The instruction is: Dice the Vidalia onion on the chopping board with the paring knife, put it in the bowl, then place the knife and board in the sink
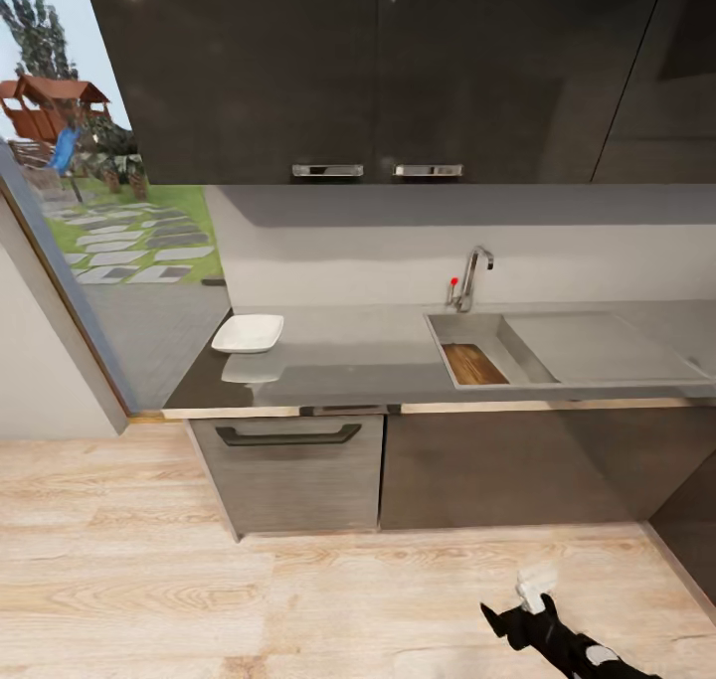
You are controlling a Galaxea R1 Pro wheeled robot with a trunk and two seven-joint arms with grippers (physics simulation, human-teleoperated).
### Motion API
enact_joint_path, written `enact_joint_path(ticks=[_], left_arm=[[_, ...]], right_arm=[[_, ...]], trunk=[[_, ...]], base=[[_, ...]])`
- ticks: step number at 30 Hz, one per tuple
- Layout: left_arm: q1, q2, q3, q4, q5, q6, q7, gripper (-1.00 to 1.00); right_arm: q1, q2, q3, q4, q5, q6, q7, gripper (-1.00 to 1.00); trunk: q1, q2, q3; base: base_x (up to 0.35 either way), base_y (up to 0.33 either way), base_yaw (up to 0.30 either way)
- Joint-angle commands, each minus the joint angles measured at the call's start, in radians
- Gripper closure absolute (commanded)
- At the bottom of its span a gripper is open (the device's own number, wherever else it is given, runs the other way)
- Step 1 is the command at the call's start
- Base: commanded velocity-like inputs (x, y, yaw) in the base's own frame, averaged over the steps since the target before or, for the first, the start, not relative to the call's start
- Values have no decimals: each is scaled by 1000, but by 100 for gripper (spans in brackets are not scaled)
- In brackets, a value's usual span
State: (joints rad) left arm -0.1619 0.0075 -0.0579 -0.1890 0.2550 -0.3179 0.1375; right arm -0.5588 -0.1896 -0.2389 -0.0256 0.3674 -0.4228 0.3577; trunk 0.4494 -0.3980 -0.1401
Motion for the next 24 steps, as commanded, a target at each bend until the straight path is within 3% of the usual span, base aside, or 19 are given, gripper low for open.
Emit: enact_joint_path(ticks=[1, 4, 6, 8, 9, 10, 13, 14, 18, 22, 24], left_arm=[[-1, 2, -6, -8, -32, -3, 5, -100], [-1, 16, -5, -14, -80, -3, 7, -100], [-1, 24, -5, -15, -95, -4, 8, -100], [-1, 27, -5, -16, -102, -4, 8, -100], [-1, 28, -5, -18, -104, -4, 8, -100], [-1, 29, -5, -20, -105, -4, 8, -100], [-1, 29, -5, -23, -106, -4, 8, -100], [-1, 29, -5, -22, -106, -4, 8, -100], [-1, 28, -8, -18, -106, -7, 8, -100], [-1, 29, -10, -17, -106, -11, 7, -100], [-1, 29, -10, -17, -106, -11, 7, -100]], right_arm=[[52, 14, -13, 4, 6, -42, 0, -100], [153, 53, -13, 7, 12, -143, -39, -100], [230, 97, -13, 8, 24, -226, -129, -100], [293, 162, -13, 9, 55, -289, -255, -100], [319, 222, -13, 6, 139, -337, -416, -100], [329, 254, -13, 2, 202, -358, -532, -100], [343, 310, -18, -24, 339, -390, -851, -100], [345, 319, -20, -47, 359, -396, -911, -100], [347, 326, -22, -75, 374, -461, -949, -100], [348, 322, -27, -76, 362, -561, -954, -100], [348, 323, -26, -76, 358, -569, -953, -100]], trunk=[[1, -2, -2], [1, -2, -2], [1, -2, -2], [1, -2, -2], [1, -2, -2], [1, -2, -2], [1, -2, -2], [1, -2, -2], [1, -2, -2], [1, -2, -2], [1, -2, -2]], base=[[0, 0, 0], [0, 0, 0], [0, 0, 0], [0, 0, 0], [0, 0, 0], [0, 0, 0], [0, 0, 0], [0, 0, 0], [0, 0, 0], [0, 0, 0], [0, 0, 0]])
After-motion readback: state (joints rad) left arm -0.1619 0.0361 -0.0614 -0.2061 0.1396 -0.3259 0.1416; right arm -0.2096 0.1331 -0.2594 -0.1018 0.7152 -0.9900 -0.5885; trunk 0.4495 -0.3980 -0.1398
